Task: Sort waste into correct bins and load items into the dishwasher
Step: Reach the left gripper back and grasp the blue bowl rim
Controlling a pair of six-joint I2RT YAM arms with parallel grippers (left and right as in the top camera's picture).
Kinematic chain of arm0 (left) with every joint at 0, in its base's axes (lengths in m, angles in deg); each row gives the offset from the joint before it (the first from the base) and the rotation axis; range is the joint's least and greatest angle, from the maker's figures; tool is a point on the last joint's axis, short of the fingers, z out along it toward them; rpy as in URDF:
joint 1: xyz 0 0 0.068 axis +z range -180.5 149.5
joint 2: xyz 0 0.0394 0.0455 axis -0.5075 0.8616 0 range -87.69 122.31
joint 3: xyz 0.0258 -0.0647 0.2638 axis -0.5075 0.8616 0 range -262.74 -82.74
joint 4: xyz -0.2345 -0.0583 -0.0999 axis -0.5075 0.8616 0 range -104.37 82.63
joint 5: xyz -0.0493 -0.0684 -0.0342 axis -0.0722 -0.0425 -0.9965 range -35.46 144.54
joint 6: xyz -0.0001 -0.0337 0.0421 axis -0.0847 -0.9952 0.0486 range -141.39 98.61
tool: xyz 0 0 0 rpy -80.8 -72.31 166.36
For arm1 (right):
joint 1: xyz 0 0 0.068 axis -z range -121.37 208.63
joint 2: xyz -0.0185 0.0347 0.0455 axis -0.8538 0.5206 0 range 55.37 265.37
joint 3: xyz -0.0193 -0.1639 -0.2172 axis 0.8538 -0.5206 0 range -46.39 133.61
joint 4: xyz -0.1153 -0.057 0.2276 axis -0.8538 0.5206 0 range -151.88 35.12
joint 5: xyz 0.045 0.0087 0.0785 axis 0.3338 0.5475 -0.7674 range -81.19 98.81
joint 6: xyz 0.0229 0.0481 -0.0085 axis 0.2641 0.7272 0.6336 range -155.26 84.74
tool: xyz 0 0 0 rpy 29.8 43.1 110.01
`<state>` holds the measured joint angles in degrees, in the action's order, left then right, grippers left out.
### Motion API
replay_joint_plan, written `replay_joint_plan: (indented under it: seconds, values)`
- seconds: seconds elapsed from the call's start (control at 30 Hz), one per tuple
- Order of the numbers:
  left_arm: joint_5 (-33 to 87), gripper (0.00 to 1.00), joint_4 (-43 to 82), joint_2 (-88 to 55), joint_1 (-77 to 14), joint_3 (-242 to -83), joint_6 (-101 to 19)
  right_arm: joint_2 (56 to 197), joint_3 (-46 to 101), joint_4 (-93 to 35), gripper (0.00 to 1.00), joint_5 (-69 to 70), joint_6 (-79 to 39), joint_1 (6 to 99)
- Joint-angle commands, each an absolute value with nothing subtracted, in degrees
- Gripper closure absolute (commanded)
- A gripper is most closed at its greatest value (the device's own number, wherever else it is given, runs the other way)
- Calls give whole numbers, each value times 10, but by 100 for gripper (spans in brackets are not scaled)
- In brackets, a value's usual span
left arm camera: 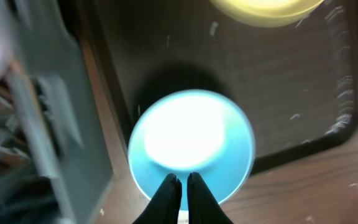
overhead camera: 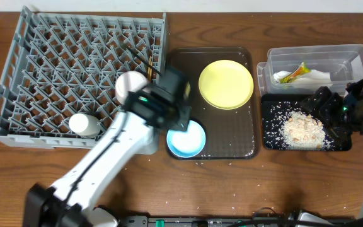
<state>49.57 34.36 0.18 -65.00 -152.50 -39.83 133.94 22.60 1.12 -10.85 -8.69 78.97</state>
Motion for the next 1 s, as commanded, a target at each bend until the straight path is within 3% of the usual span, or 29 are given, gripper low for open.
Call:
replay_joint_plan:
  seconds: [0.0,0.37,0.67,0.73,0.8,0.97]
  values:
    - [572,92,316,47,-688,-1480,-491,1330,232,11,1,-110,-81,792]
    - [412,92,110,179,-769,-1468,-500,1330,232,11,1,-110,-81,792]
    - [311,91,129,150,-774,-1540,-443,1330,232,11,1,-110,-81,792]
    - [322,83,162,128,-769,-1553,-426,1330,232,11,1,-110,-81,792]
    - [360,63,198,100,-758,-1557,-426,1330,232,11,1,-110,-81,792]
    - [508,44,275,68,-722,-1557,-426,1330,232,11,1,-110,-81,792]
